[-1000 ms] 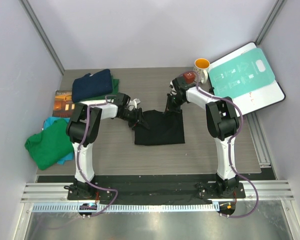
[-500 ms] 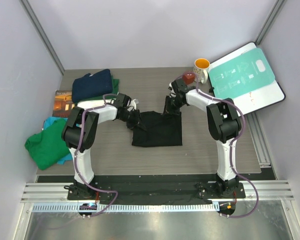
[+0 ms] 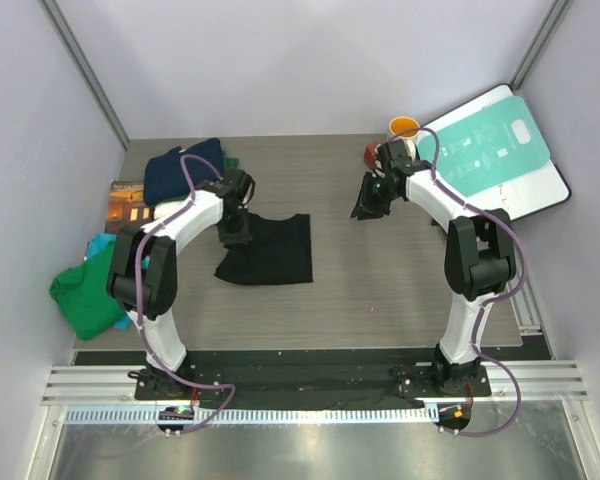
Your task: Fold and stack the t-shirts
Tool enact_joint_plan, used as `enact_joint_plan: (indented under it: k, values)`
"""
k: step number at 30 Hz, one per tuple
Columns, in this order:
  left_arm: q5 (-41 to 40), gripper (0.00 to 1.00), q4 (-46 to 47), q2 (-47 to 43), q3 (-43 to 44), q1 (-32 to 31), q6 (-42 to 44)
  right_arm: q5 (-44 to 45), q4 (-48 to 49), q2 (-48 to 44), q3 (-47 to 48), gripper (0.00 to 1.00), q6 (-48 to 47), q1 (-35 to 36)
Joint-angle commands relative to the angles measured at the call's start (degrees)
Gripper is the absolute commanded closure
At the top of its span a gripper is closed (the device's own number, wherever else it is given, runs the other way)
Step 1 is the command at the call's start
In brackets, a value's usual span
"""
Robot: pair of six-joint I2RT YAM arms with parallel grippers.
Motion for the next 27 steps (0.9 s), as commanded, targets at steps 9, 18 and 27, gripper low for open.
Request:
enact_joint_plan:
  k: [9,18,27]
  values:
    - [-22.64,1.0,-16.34,-19.24,0.58,2.43,-0.64,0.28,-2.09,2.59,-0.94,0.75,-0.38,0.95]
    - [-30.02,1.0,-25.06,-24.34,4.8,10.4,-0.73,-2.36,-1.22,6.19,-1.38,0.77,0.41,1.3]
    - [-38.01,1.0,-30.06,-23.82,10.52,16.14,-0.63,-4.38,-1.13,8.48,-0.41,0.77,0.24,1.39]
